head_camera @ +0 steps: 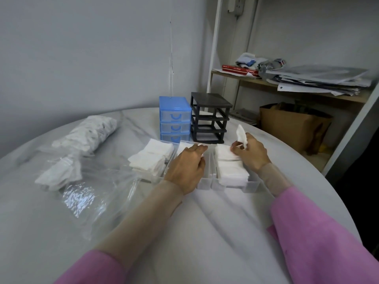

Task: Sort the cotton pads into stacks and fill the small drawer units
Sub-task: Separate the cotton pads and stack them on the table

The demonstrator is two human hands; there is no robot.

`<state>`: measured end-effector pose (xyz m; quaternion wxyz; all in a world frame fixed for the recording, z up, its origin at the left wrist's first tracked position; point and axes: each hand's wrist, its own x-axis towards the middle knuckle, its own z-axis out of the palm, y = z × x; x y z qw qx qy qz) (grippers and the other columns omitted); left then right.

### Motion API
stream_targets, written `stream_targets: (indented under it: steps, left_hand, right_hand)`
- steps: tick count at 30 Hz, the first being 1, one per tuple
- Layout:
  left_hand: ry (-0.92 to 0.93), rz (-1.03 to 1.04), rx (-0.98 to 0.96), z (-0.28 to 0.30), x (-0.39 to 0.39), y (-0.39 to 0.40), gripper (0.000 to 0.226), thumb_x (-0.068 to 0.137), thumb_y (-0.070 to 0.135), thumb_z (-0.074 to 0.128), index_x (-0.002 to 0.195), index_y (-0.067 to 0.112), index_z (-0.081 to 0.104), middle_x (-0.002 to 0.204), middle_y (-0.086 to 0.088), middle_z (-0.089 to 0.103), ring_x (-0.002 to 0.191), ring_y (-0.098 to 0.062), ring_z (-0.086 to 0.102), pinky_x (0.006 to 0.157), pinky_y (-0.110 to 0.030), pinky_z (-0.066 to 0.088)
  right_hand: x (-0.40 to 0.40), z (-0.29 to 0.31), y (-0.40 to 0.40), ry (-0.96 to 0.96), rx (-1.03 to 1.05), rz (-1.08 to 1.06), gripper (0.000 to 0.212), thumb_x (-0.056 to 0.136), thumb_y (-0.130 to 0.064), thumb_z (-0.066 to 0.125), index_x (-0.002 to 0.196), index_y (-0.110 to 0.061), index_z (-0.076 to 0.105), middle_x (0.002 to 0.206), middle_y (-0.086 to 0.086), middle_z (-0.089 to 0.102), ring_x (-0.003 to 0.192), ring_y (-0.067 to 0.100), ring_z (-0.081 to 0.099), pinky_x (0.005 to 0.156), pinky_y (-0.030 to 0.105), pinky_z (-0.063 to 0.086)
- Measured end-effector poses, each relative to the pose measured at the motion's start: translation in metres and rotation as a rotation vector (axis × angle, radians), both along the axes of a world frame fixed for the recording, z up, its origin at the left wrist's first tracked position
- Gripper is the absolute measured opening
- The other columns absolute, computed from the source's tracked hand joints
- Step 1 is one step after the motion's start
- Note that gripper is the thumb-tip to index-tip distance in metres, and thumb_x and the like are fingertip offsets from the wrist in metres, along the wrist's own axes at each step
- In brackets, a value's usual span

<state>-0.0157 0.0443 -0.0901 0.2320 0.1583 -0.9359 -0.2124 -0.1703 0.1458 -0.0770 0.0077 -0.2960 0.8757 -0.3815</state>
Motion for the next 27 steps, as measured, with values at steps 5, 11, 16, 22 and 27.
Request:
stream_targets:
  steps: [5, 11, 16, 22, 27]
  left_hand:
    - [0.002, 0.013, -0.024, 0.003, 0.0, 0.0, 0.042, 0.1, 0.014, 0.033, 0.142, 0.013, 0.037, 0.147, -0.004, 0.039, 0.134, -0.02, 0.034, 0.107, -0.027, 0.028]
    - [-0.052, 0.043, -0.058, 0.0, -0.001, 0.002, 0.044, 0.1, 0.016, 0.031, 0.144, 0.013, 0.032, 0.15, -0.006, 0.032, 0.138, -0.021, 0.028, 0.11, -0.028, 0.024]
    - [-0.096, 0.057, -0.081, -0.004, -0.005, -0.001, 0.045, 0.101, 0.021, 0.03, 0.145, 0.011, 0.029, 0.152, -0.006, 0.029, 0.141, -0.019, 0.023, 0.113, -0.028, 0.018]
    - [-0.241, 0.018, -0.083, -0.001, -0.005, -0.001, 0.049, 0.103, 0.029, 0.021, 0.148, 0.009, 0.021, 0.156, -0.006, 0.019, 0.144, -0.015, 0.012, 0.113, -0.022, 0.005]
    - [-0.278, -0.014, -0.008, 0.003, -0.004, -0.001, 0.052, 0.102, 0.037, 0.017, 0.148, 0.012, 0.019, 0.156, -0.004, 0.016, 0.145, -0.014, 0.009, 0.115, -0.026, 0.005]
  right_hand:
    - [0.007, 0.006, 0.003, 0.165, -0.088, -0.036, 0.032, 0.095, -0.022, 0.051, 0.122, -0.008, 0.047, 0.119, 0.013, 0.058, 0.106, 0.029, 0.053, 0.097, 0.04, 0.037]
    - [0.038, 0.003, -0.009, 0.134, 0.082, 0.236, 0.028, 0.099, -0.025, 0.041, 0.121, -0.01, 0.033, 0.128, 0.018, 0.052, 0.084, 0.02, 0.054, 0.059, 0.018, 0.045]
    - [0.044, -0.005, -0.01, 0.032, 0.314, 0.315, 0.036, 0.099, -0.044, 0.032, 0.117, -0.013, 0.027, 0.129, 0.016, 0.047, 0.109, 0.03, 0.045, 0.087, 0.035, 0.036]
    - [0.046, -0.002, -0.011, -0.059, 0.333, 0.389, 0.062, 0.1, -0.04, 0.03, 0.145, -0.009, 0.0, 0.156, 0.009, 0.012, 0.142, 0.022, 0.014, 0.115, 0.033, 0.008]
    - [0.042, -0.003, -0.007, -0.11, 0.214, 0.353, 0.04, 0.097, -0.043, 0.037, 0.12, -0.013, 0.024, 0.124, 0.015, 0.044, 0.112, 0.029, 0.044, 0.091, 0.036, 0.038]
